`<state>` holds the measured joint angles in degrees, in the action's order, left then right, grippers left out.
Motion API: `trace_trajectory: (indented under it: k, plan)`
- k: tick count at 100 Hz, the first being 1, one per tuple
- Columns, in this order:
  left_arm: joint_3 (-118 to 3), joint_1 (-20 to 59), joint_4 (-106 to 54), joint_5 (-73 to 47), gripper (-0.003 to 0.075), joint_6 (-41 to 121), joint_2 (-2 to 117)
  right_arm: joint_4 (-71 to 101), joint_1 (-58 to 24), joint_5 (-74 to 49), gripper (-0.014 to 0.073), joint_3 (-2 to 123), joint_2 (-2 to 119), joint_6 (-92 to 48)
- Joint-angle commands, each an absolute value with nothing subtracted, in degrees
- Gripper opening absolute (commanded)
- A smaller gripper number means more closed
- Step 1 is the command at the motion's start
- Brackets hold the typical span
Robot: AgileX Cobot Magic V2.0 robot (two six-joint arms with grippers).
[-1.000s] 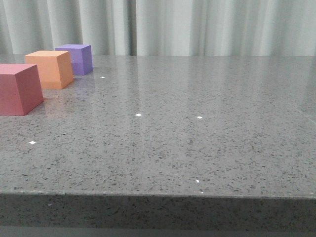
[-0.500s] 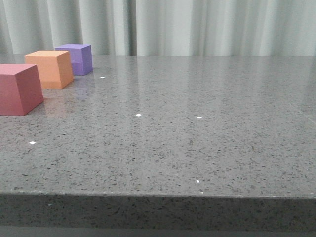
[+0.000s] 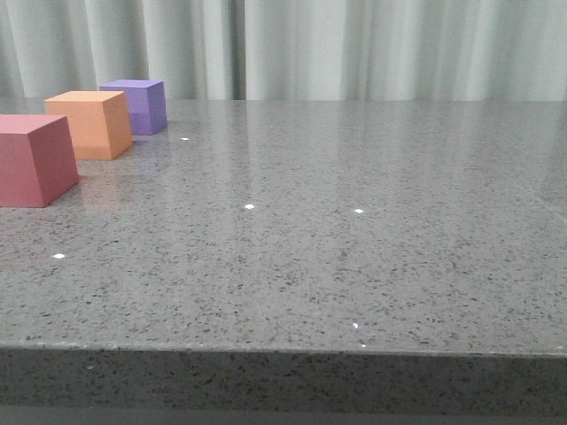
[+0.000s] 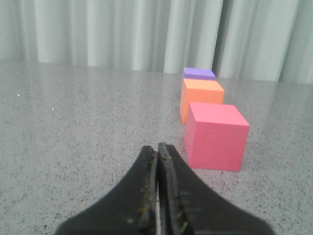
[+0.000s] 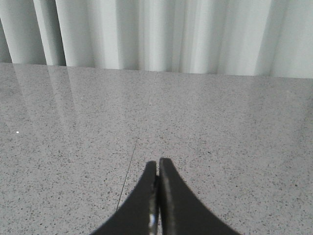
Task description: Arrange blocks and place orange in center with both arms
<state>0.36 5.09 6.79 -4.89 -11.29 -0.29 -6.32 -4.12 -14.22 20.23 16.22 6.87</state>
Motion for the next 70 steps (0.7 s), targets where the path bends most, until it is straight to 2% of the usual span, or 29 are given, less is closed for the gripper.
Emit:
trace_trajectory:
  k: [1, 70]
  plan:
    - [2.77, 5.32, 7.04, 0.0, -0.002, -11.57, -2.13, -7.09, -3.81, -9.47, -0.0068, 21.67, 16.63, 6.49]
    - [2.77, 2.85, 7.34, 1.58, -0.002, -11.57, -2.13, -7.09, -3.81, -9.47, -0.0068, 21.67, 16.63, 6.49]
